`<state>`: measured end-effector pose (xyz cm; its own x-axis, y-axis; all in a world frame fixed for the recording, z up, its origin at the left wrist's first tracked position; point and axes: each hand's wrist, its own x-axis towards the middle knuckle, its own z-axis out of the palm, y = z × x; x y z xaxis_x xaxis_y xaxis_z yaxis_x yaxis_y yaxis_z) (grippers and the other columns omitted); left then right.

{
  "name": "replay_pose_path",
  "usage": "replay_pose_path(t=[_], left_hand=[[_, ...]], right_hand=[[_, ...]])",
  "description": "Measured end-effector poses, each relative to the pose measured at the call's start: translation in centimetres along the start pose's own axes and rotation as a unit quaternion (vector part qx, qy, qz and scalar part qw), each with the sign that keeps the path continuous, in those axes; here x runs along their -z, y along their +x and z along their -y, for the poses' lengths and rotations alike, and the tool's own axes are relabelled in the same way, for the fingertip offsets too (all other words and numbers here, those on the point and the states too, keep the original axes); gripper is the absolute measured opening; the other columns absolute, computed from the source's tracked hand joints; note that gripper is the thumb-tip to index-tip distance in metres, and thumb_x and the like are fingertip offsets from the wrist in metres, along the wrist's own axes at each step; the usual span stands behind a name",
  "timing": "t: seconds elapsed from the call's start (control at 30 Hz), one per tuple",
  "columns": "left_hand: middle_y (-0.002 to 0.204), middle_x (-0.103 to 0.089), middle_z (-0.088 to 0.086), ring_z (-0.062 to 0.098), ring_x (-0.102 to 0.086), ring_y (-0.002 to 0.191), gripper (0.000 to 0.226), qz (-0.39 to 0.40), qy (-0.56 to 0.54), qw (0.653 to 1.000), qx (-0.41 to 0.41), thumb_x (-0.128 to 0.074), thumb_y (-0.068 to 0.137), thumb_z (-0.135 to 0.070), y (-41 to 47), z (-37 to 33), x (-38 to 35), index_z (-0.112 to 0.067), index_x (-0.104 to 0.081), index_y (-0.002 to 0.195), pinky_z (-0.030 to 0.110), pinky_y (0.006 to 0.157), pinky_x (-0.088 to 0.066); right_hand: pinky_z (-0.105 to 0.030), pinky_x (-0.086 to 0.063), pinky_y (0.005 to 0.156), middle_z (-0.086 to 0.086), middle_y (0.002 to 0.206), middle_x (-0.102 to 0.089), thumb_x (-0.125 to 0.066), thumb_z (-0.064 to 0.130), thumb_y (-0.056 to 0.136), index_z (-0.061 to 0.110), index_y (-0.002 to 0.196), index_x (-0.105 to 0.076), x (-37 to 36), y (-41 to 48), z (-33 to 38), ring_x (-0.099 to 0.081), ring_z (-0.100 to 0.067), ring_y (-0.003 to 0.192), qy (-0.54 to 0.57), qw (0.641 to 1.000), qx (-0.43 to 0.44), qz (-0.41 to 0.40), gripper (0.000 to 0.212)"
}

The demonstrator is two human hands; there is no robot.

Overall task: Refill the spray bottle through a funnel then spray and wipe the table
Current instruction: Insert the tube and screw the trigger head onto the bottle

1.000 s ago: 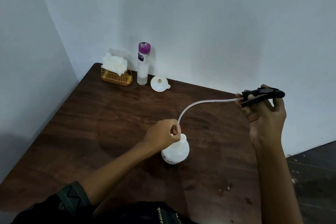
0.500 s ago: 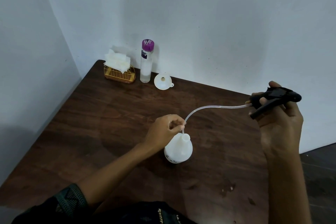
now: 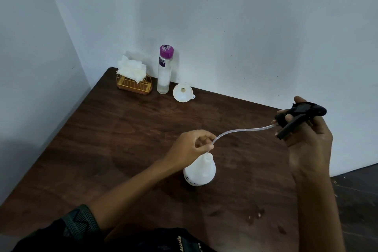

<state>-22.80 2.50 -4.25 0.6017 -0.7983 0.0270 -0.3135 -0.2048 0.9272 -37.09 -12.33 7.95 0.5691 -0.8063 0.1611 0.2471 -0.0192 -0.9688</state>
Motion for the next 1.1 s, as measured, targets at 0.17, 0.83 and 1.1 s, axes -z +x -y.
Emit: replay_pose_path(t=[0.17, 0.83, 1.1], left_hand=[[0.091, -0.067, 0.000, 0.014, -0.062, 0.081, 0.010, -0.006, 0.041, 0.999, 0.006, -0.068, 0.084, -0.020, 0.3, 0.2, -0.3, -0.017, -0.074, 0.092, 0.035, 0.078, -0.055], [0.093, -0.063, -0.008, 0.004, -0.058, 0.084, 0.011, 0.018, -0.005, 1.000, -0.007, -0.067, 0.085, -0.018, -0.1, 1.4, -1.4, -0.016, -0.069, 0.096, 0.014, 0.073, -0.047], [0.095, -0.064, -0.012, 0.001, -0.059, 0.092, 0.010, 0.030, -0.021, 0.999, 0.008, -0.066, 0.086, -0.022, -0.5, 2.2, -1.6, -0.029, -0.065, 0.093, 0.019, 0.079, -0.048]], right_hand=[[-0.027, -0.056, 0.071, -0.005, 0.082, -0.064, -0.071, 0.029, 0.057, 0.017, 0.114, -0.061, -0.1, -0.2, -0.6, -0.066, -0.015, 0.077, -0.020, 1.000, -0.011, 0.011, 0.060], [-0.040, -0.057, 0.082, -0.015, 0.099, -0.064, -0.056, -0.005, 0.085, 0.025, 0.111, -0.062, -1.6, -1.3, -4.7, -0.066, -0.030, 0.093, -0.127, 0.987, -0.049, 0.090, 0.040], [-0.024, -0.056, 0.070, -0.014, 0.106, -0.065, -0.063, -0.001, 0.083, 0.027, 0.115, -0.060, -2.2, -1.8, -6.4, -0.066, -0.023, 0.096, -0.151, 0.980, -0.058, 0.116, 0.042]])
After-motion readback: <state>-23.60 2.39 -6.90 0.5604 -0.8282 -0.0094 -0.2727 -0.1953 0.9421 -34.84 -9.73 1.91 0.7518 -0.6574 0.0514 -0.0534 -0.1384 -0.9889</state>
